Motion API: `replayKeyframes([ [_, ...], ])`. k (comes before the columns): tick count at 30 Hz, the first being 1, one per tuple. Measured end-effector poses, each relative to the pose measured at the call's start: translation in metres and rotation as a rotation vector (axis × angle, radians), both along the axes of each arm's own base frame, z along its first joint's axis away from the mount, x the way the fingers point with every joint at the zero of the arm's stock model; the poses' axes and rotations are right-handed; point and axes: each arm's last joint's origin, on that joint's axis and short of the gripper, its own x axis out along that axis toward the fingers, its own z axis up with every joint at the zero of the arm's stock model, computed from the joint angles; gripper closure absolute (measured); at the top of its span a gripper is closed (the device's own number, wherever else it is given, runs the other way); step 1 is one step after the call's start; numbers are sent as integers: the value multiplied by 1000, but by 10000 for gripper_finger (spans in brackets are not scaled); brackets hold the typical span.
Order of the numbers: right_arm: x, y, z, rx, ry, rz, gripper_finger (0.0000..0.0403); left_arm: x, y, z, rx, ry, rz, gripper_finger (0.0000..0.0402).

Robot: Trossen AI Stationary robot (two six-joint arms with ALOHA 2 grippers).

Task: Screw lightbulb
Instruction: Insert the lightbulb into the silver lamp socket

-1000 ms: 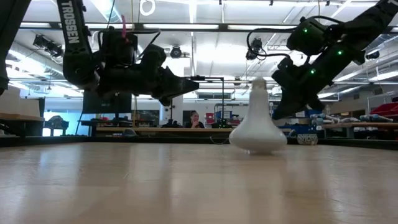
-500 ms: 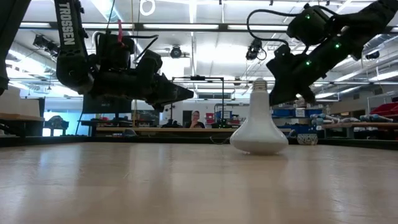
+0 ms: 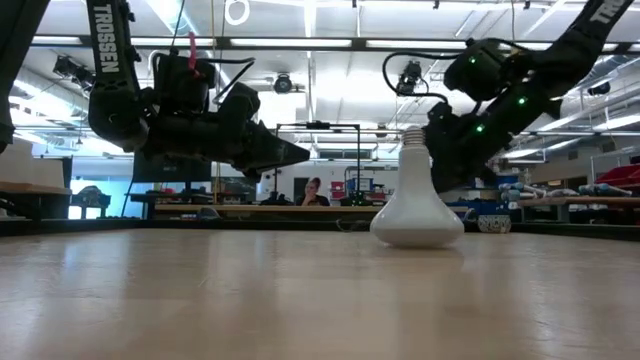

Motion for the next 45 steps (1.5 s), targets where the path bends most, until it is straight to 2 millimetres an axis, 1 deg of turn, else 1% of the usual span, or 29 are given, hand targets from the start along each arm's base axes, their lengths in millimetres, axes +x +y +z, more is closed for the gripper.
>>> replayKeyframes([
  [3, 15, 2, -5, 35, -113, 111, 394, 0, 0, 0, 0, 0, 0, 399],
  [5, 23, 4, -10, 55, -157, 162, 394, 0, 0, 0, 1, 0, 4, 399],
  [9, 39, 9, -18, 89, -143, 218, 394, 0, 0, -3, -5, 30, 18, 399],
  [11, 44, 11, -17, 83, -141, 244, 394, 0, 1, -4, -11, 44, 22, 399],
  [13, 47, 13, -9, 71, -153, 266, 392, 0, -1, -6, -15, 57, 18, 399],
  [16, 48, 15, 14, 66, -149, 278, 384, 1, -5, -6, -14, 59, 6, 399],
  [19, 47, 19, 42, 67, -57, 298, 367, 2, -9, -6, -1, 61, -10, 399],
  [21, 49, 25, 65, 47, 13, 334, 351, 2, -11, -6, 11, 62, -19, 399],
  [24, 53, 35, 102, 19, 114, 416, 320, 3, -12, -7, 9, 70, -24, 399],
  [27, 61, 47, 132, -2, 226, 504, 281, 2, -12, -8, 8, 82, -25, 399],
  [28, 65, 51, 140, -8, 261, 534, 268, 2, -13, -8, 9, 83, -26, 399],
  [31, 80, 63, 155, -9, 366, 610, 227, 2, -13, -9, 11, 91, -26, 399],
  [34, 97, 76, 159, -10, 475, 685, 192, 2, -13, -10, 30, 103, -30, 399],
  [37, 112, 89, 158, 0, 599, 753, 170, 2, -13, -10, 29, 108, -30, 399],
  [42, 127, 103, 154, 44, 764, 799, 164, 2, -13, -11, 29, 110, -30, 399],
  [45, 134, 107, 146, 70, 822, 804, 170, 2, -13, -11, 34, 111, -32, 399],
])
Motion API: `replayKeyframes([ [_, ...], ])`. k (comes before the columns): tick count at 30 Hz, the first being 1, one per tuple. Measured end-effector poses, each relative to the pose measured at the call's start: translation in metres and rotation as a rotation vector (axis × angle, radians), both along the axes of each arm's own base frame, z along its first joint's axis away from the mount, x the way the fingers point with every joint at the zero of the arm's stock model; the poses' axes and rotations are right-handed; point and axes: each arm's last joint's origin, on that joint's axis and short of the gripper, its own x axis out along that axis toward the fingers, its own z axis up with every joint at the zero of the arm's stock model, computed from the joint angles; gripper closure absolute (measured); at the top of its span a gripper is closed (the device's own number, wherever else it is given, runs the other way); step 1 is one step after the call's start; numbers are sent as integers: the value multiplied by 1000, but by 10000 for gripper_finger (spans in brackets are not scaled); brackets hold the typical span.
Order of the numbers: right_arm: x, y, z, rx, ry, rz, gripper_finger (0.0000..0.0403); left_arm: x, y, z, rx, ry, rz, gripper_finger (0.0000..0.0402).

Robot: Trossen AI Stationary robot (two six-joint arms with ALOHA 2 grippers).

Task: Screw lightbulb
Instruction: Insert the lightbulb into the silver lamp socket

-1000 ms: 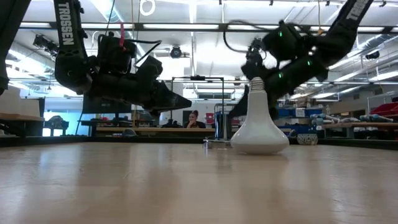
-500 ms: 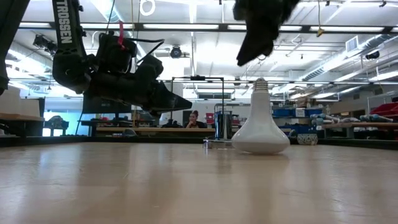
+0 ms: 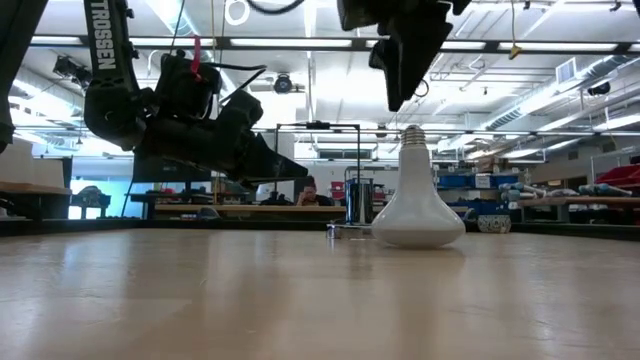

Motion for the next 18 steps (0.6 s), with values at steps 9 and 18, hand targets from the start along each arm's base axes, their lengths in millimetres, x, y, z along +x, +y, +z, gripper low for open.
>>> replayKeyframes([
  [9, 9, 1, -22, 46, 101, 1, 175, 0, 0, -1, 10, 8, -3, 399],
  [18, 12, 0, -25, 95, 68, -9, 168, 0, 0, -1, 9, 7, -3, 398],
])
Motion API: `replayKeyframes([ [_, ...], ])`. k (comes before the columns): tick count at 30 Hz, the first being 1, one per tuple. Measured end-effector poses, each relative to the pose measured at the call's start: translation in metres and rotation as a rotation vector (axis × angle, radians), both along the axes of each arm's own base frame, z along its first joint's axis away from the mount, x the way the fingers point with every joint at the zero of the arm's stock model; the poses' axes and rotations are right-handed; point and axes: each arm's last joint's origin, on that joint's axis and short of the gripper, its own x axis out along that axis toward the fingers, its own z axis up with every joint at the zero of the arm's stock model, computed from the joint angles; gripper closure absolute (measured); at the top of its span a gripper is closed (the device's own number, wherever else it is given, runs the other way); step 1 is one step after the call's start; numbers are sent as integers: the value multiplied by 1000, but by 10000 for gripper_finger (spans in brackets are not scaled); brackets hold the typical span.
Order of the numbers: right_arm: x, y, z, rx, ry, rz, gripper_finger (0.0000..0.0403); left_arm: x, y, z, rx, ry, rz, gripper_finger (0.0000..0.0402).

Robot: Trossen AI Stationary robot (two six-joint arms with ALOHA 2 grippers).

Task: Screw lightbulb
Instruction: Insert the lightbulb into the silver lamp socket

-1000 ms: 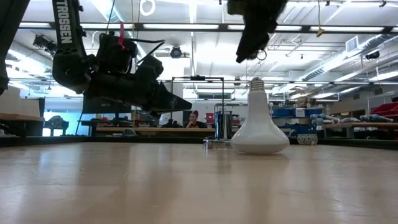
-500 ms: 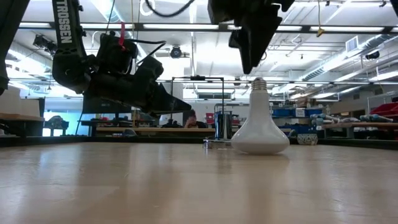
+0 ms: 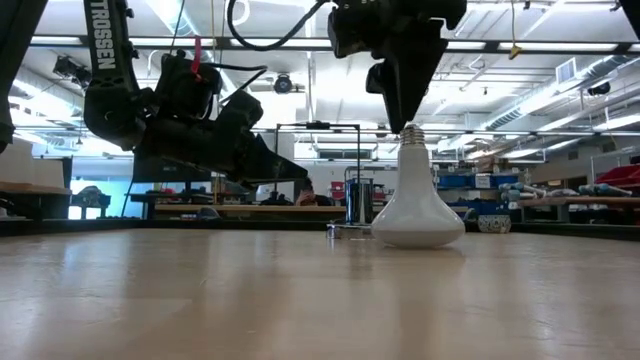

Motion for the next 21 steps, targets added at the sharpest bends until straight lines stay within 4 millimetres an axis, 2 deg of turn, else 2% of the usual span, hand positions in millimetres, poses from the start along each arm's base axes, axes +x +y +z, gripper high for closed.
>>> replayKeyframes([
  [12, -4, 0, -21, -6, 43, 27, 120, 0, 0, -1, -2, 6, 0, 398],
  [16, -3, -1, -21, -30, 30, 36, 129, 0, 0, -1, -2, 5, 0, 398],
  [21, -3, -1, -19, -31, 19, 32, 164, 0, 0, -1, -1, 6, 0, 398],
])
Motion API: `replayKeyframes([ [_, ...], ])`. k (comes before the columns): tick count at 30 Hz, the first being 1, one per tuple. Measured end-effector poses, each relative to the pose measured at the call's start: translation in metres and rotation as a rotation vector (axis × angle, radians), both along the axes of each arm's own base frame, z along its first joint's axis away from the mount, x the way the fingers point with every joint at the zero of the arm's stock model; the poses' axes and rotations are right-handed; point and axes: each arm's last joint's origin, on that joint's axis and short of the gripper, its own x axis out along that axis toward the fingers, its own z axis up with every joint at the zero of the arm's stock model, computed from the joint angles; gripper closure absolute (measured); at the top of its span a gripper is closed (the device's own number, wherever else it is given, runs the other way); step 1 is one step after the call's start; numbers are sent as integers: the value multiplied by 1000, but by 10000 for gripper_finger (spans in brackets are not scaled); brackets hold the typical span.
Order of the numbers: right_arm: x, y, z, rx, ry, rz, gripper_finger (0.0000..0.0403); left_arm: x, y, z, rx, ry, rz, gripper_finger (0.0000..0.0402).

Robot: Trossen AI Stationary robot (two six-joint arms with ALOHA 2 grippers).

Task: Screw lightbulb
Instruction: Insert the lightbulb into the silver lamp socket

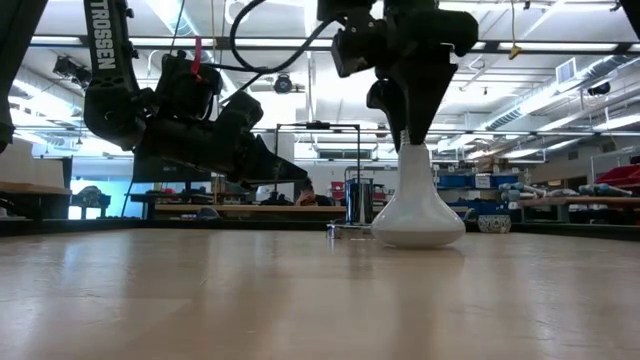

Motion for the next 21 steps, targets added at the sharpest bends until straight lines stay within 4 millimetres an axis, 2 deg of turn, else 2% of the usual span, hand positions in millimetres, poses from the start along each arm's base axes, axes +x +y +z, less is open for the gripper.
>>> replayKeyframes([
  [9, -1, 2, 13, 8, -76, -41, 224, 0, 0, 0, 0, 4, 0, 398],
  [15, -7, 2, 3, 5, -11, -67, 307, 0, 0, -2, -3, 18, 0, 398],
  [21, -12, 7, 1, -17, 41, -106, 389, 0, 0, -2, -3, 22, 1, 398],
])
